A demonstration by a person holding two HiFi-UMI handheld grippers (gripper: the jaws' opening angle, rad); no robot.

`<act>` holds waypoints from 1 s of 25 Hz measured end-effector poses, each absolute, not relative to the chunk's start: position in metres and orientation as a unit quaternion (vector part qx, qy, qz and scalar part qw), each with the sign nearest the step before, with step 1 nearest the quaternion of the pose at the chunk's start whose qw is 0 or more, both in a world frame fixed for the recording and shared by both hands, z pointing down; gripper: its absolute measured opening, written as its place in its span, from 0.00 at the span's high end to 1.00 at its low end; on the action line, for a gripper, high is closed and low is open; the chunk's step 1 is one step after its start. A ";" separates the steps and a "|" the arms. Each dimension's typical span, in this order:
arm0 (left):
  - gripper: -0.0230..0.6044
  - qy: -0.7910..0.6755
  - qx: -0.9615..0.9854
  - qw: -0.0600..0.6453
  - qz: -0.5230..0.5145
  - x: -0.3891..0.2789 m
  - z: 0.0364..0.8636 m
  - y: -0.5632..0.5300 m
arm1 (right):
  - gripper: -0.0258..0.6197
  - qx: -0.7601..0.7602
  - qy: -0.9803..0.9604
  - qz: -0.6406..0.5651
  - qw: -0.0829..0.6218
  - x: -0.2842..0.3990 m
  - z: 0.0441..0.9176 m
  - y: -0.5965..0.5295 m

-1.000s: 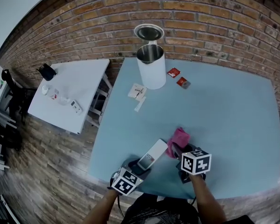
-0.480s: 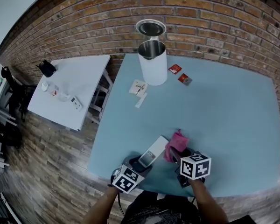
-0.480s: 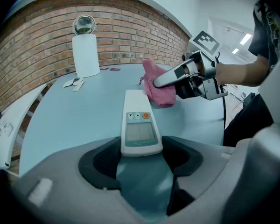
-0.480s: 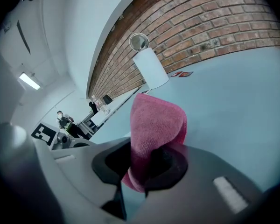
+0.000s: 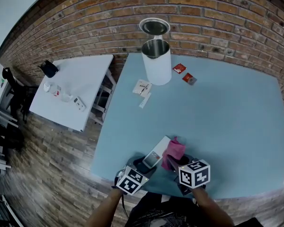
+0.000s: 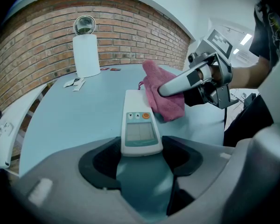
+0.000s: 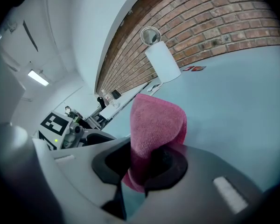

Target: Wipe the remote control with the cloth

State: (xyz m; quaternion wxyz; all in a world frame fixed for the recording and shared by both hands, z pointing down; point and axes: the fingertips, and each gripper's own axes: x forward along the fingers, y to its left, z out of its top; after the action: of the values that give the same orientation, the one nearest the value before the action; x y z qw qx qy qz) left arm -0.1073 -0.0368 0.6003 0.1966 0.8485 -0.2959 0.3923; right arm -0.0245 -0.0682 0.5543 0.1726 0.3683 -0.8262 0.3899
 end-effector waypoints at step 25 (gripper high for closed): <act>0.52 -0.302 0.844 0.202 0.394 -0.108 0.602 -0.037 | 0.85 0.301 -0.863 0.360 0.187 -0.049 0.541 -0.043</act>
State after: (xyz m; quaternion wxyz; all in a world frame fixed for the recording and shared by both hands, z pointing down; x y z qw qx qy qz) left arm -0.1083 -0.0372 0.6018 0.2017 0.8443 -0.3020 0.3941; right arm -0.0491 -0.0430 0.5411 0.1866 0.3006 -0.8631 0.3602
